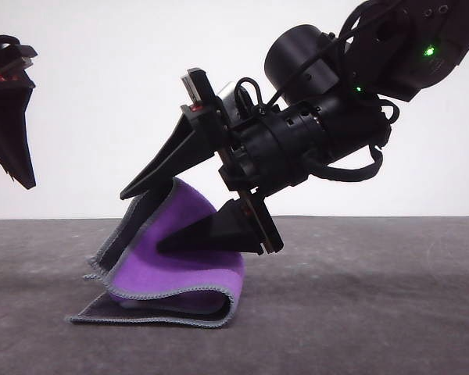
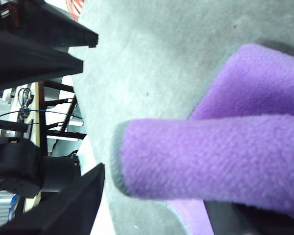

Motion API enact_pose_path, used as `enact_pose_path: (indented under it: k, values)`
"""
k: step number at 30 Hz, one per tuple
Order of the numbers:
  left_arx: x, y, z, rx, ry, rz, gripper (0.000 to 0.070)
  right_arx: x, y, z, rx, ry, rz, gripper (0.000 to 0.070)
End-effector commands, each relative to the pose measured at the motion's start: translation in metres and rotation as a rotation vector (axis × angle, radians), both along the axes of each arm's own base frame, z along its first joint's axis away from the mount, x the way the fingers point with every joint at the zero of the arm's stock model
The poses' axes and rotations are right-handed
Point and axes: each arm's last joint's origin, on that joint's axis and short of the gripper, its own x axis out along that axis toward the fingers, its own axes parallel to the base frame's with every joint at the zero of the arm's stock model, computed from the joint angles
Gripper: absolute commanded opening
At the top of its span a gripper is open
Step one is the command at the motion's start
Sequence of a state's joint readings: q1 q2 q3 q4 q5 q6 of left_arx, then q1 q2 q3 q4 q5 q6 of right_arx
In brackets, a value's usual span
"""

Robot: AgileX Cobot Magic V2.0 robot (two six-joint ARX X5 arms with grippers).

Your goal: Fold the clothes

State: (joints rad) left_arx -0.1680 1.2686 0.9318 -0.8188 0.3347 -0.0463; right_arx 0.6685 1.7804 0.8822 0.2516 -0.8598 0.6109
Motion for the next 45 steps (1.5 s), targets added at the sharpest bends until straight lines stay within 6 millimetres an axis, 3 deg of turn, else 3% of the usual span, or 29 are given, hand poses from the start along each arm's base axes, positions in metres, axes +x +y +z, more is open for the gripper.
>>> enact_pose_path:
  k: [1, 9, 18, 23, 28, 32, 38, 41, 45]
  values:
    - [0.002, -0.001, 0.001, -0.002, -0.003, 0.003, 0.0396, 0.002, 0.006, 0.001, 0.021, 0.004, 0.030, 0.0390]
    - [0.002, -0.001, 0.001, -0.002, -0.004, 0.003, 0.0396, 0.003, 0.010, 0.012, 0.140, -0.013, 0.117, 0.0405]
    - [0.002, -0.001, 0.001, -0.002, -0.003, 0.003, 0.0396, 0.011, 0.010, 0.014, 0.111, -0.169, 0.005, 0.0405]
    - [0.002, -0.001, 0.001, 0.001, -0.006, -0.004, 0.0396, 0.011, 0.011, 0.024, 0.215, -0.208, 0.100, 0.0405]
    - [0.002, -0.001, 0.001, 0.002, -0.008, -0.006, 0.0396, 0.014, 0.005, 0.045, 0.336, -0.228, 0.195, 0.0405]
    - [0.002, -0.001, 0.001, 0.001, -0.008, -0.006, 0.0396, 0.017, -0.013, 0.071, 0.371, -0.292, 0.169, 0.0405]
    - [0.002, -0.001, 0.001, 0.001, -0.007, -0.005, 0.0396, 0.015, -0.062, 0.120, 0.351, -0.432, 0.015, 0.0405]
    - [0.002, -0.001, 0.001, 0.001, -0.008, -0.005, 0.0396, 0.005, -0.089, 0.136, 0.239, -0.509, -0.116, 0.0405]
    - [0.003, -0.001, 0.001, 0.002, -0.009, -0.006, 0.0396, -0.021, -0.120, 0.145, -0.075, -0.615, -0.305, 0.0405]
